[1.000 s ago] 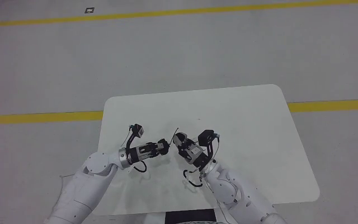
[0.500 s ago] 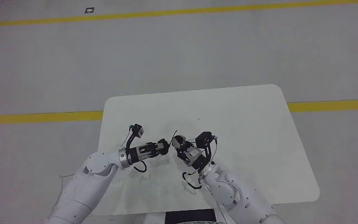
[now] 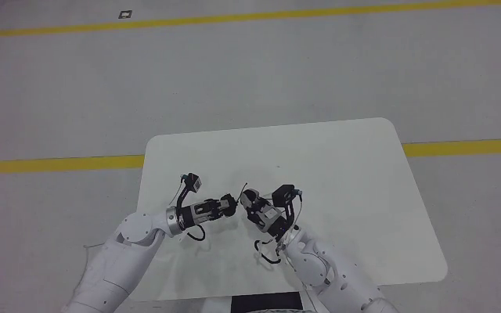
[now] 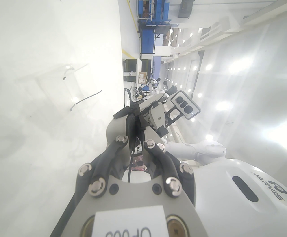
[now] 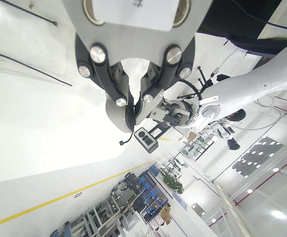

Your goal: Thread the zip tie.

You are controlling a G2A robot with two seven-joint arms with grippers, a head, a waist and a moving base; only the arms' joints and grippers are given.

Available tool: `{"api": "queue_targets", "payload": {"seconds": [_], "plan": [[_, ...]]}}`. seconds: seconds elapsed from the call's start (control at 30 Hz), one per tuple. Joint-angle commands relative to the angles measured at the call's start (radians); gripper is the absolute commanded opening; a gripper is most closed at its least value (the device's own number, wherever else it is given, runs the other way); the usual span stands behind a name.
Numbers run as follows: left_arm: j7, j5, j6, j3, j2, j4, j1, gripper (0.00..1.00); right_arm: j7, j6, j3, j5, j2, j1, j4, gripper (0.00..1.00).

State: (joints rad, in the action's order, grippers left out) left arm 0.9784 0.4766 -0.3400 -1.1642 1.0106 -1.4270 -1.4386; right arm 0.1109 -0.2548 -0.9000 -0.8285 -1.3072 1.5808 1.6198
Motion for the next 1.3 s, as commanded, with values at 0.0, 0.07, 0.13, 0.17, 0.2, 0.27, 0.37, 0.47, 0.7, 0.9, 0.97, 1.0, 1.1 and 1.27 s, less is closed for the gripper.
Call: {"api": "queue_targets", "payload": {"seconds": [0.0, 0.07, 0.13, 0.17, 0.2, 0.27, 0.37, 0.47, 0.7, 0.9, 0.97, 1.0, 1.1, 1.27], "plan": [[0.000, 0.000, 0.000, 0.000, 0.000, 0.000, 0.000, 0.00, -0.001, 0.000, 0.001, 0.001, -0.001, -0.001, -0.003, 0.00], [0.000, 0.000, 0.000, 0.000, 0.000, 0.000, 0.000, 0.00, -0.002, 0.002, 0.001, 0.001, -0.001, -0.002, -0.008, 0.00], [0.000, 0.000, 0.000, 0.000, 0.000, 0.000, 0.000, 0.00, -0.002, 0.003, 0.001, 0.001, -0.002, -0.003, -0.013, 0.00], [0.000, 0.000, 0.000, 0.000, 0.000, 0.000, 0.000, 0.00, -0.001, 0.002, 0.001, 0.001, -0.002, -0.003, -0.014, 0.00], [0.000, 0.000, 0.000, 0.000, 0.000, 0.000, 0.000, 0.00, -0.001, 0.002, 0.001, 0.001, -0.002, -0.004, -0.016, 0.00], [0.000, 0.000, 0.000, 0.000, 0.000, 0.000, 0.000, 0.00, -0.002, 0.002, 0.001, 0.003, -0.003, -0.004, -0.018, 0.00], [0.000, 0.000, 0.000, 0.000, 0.000, 0.000, 0.000, 0.00, -0.002, -0.001, 0.000, 0.012, -0.003, -0.004, -0.020, 0.00], [0.000, 0.000, 0.000, 0.000, 0.000, 0.000, 0.000, 0.00, -0.002, -0.006, -0.005, 0.018, -0.002, -0.002, -0.019, 0.33], [0.000, 0.000, 0.000, 0.000, 0.000, 0.000, 0.000, 0.00, 0.031, -0.023, -0.026, 0.008, 0.002, 0.016, 0.002, 1.00], [0.000, 0.000, 0.000, 0.000, 0.000, 0.000, 0.000, 0.00, 0.065, -0.062, -0.073, -0.045, 0.020, 0.072, 0.049, 1.00], [0.000, 0.000, 0.000, 0.000, 0.000, 0.000, 0.000, 0.00, 0.078, -0.085, -0.098, -0.086, 0.029, 0.096, 0.068, 1.00], [0.000, 0.000, 0.000, 0.000, 0.000, 0.000, 0.000, 0.00, 0.084, -0.085, -0.106, -0.121, 0.034, 0.105, 0.079, 1.00], [0.000, 0.000, 0.000, 0.000, 0.000, 0.000, 0.000, 0.00, 0.086, -0.085, -0.107, -0.129, 0.036, 0.109, 0.082, 1.00], [0.000, 0.000, 0.000, 0.000, 0.000, 0.000, 0.000, 0.00, 0.086, -0.085, -0.107, -0.129, 0.036, 0.109, 0.082, 1.00]]}}
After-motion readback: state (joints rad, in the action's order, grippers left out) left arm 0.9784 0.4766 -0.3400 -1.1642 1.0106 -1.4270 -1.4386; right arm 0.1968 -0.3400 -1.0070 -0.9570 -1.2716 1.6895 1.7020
